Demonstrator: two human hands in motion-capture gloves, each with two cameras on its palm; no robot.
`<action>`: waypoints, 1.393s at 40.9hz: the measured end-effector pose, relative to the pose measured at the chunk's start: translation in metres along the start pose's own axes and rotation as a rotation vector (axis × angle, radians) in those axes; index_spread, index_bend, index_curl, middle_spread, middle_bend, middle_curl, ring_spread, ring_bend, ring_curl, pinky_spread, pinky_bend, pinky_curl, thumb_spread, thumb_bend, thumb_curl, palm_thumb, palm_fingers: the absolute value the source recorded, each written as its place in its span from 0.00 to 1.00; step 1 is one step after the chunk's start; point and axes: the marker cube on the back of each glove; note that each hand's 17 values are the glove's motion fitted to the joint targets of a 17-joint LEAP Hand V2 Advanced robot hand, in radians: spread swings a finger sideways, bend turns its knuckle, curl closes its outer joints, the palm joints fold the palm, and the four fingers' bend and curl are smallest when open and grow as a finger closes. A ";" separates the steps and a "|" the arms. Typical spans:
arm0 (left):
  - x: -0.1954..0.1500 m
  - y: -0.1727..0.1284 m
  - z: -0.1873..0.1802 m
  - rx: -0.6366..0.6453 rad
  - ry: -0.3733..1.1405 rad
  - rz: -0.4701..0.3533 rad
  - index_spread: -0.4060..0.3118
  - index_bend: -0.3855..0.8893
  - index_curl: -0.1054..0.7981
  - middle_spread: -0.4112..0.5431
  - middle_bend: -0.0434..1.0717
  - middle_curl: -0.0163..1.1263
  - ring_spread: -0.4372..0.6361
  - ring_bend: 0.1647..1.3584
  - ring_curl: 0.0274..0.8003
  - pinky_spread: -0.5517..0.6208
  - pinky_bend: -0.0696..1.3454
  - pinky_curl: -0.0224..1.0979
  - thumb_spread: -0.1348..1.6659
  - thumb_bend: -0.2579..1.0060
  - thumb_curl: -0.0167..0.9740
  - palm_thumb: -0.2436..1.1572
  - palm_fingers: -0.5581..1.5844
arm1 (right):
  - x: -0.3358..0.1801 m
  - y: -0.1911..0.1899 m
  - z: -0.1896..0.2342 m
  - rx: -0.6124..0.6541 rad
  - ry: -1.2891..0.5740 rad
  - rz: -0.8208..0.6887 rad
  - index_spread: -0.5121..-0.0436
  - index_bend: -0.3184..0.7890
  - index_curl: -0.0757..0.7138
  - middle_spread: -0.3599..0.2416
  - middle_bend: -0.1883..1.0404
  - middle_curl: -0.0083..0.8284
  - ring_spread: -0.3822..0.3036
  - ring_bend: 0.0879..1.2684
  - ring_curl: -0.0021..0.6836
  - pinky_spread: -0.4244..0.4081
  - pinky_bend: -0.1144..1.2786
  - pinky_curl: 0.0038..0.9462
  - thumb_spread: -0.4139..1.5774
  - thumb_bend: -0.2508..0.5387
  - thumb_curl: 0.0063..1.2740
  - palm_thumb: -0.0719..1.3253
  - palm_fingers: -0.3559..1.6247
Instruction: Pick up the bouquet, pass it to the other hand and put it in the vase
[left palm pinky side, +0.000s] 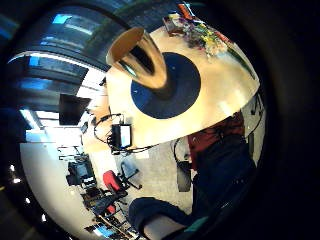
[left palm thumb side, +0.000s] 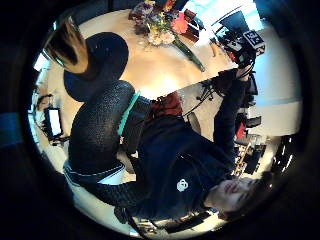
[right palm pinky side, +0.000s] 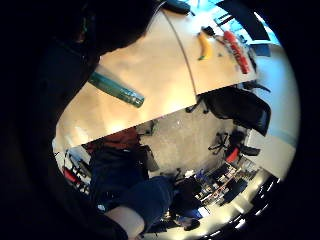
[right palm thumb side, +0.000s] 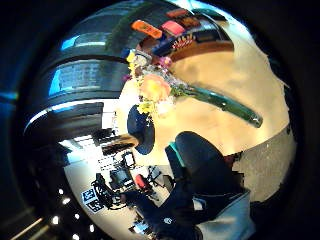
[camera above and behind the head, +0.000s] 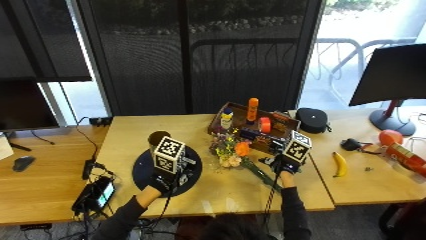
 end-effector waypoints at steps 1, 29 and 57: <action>0.001 0.000 0.001 0.003 -0.012 0.001 0.50 0.44 0.48 0.64 0.20 0.24 0.74 0.27 0.26 0.82 0.28 0.27 0.74 0.19 0.26 0.34 0.33 | 0.003 -0.006 0.008 -0.013 -0.005 0.007 0.66 0.30 0.18 0.51 0.37 0.45 0.42 0.50 0.55 0.62 0.57 0.41 0.78 0.33 0.20 0.38 0.41; 0.008 0.003 0.018 -0.049 -0.028 0.045 0.49 0.43 0.50 0.64 0.19 0.26 0.74 0.29 0.29 0.82 0.28 0.30 0.74 0.19 0.28 0.33 0.33 | 0.057 -0.057 0.151 -0.228 0.026 0.218 0.69 0.38 0.26 0.45 0.41 0.53 0.33 0.50 0.57 0.60 0.52 0.37 0.73 0.31 0.31 0.61 0.44; 0.010 0.003 0.033 -0.107 -0.001 0.084 0.48 0.44 0.52 0.64 0.19 0.27 0.74 0.28 0.30 0.82 0.27 0.31 0.74 0.19 0.28 0.33 0.33 | 0.031 -0.036 0.160 0.299 -0.043 0.296 0.54 0.60 0.58 0.26 0.51 0.65 0.19 0.36 0.61 0.26 0.26 0.33 0.77 0.39 0.36 0.82 0.74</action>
